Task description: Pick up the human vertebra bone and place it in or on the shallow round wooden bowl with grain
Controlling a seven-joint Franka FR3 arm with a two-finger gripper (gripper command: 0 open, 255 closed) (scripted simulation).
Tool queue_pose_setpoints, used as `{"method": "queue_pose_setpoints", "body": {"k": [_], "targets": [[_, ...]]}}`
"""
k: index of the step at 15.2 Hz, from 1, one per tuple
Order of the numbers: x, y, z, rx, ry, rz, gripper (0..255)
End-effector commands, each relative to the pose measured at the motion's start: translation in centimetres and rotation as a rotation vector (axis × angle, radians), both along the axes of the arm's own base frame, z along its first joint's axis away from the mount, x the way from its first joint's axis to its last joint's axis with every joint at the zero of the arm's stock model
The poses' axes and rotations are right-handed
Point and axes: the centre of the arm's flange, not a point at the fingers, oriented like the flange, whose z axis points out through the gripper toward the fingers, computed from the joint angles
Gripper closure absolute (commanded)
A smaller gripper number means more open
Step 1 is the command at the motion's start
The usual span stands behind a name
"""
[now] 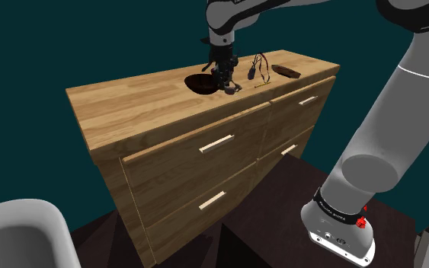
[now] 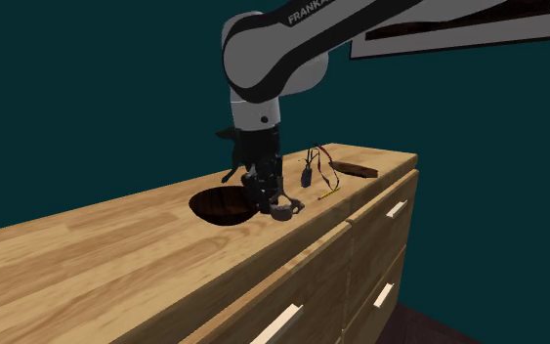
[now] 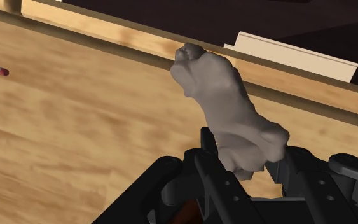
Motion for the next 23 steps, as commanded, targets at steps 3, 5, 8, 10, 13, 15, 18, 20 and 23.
{"method": "queue_pose_setpoints", "body": {"k": [3, 5, 8, 10, 13, 15, 18, 20, 23], "targets": [[0.0, 0.0, 2.1, 0.000, 0.000, 0.000, 255], [0.0, 0.0, 3.2, 0.000, 0.000, 0.000, 255], [0.0, 0.0, 4.7, 0.000, 0.000, 0.000, 255], [0.0, 0.0, 5.8, 0.000, 0.000, 0.000, 255], [0.0, 0.0, 7.4, 0.000, 0.000, 0.000, 255], [1.3, 0.0, 7.6, 0.000, 0.000, 0.000, 255], [5.2, -0.1, 7.2, 0.000, 0.000, 0.000, 255], [7.8, -0.2, 7.0, 0.000, 0.000, 0.000, 255], [11.8, -0.3, 6.6, 0.000, 0.000, 0.000, 255]]}}
